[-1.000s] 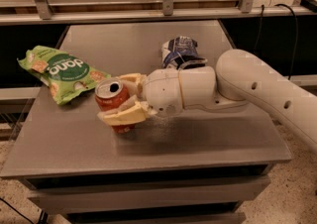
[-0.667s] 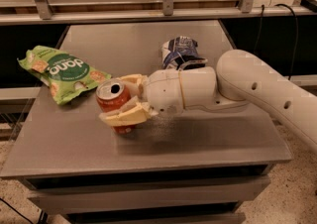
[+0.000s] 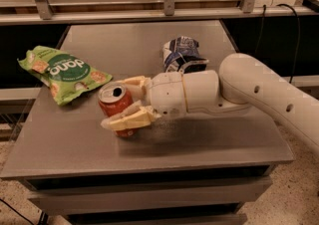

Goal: Place coke can upright

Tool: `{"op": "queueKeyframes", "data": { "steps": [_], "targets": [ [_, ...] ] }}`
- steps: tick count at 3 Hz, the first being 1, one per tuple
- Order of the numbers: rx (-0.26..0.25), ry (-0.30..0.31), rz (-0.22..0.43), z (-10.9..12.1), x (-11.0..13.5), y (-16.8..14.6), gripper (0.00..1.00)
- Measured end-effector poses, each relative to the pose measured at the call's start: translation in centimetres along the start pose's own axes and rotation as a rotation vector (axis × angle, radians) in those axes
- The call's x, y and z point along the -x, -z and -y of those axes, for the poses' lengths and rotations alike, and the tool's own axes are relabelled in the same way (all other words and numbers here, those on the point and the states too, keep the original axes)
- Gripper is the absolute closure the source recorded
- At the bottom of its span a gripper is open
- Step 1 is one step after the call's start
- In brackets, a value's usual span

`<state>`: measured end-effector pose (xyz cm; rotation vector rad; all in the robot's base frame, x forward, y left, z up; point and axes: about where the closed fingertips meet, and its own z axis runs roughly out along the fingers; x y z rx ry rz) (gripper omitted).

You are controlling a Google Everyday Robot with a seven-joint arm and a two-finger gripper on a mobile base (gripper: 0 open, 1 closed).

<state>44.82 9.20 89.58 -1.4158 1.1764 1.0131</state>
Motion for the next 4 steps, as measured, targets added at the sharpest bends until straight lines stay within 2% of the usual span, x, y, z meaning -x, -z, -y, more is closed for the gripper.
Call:
{"op": "queueKeyframes", "data": {
  "steps": [1,2,3,4],
  "targets": [
    [-0.003,-0.008,0.025,0.0,-0.2,0.2,0.00],
    [-0.005,-0.002,0.037,0.1,-0.3,0.8,0.00],
    [-0.009,0.008,-0.047,0.2,-0.6,2.2,0.00],
    [-0.009,0.008,-0.047,0.2,-0.6,2.2,0.00]
  ]
}}
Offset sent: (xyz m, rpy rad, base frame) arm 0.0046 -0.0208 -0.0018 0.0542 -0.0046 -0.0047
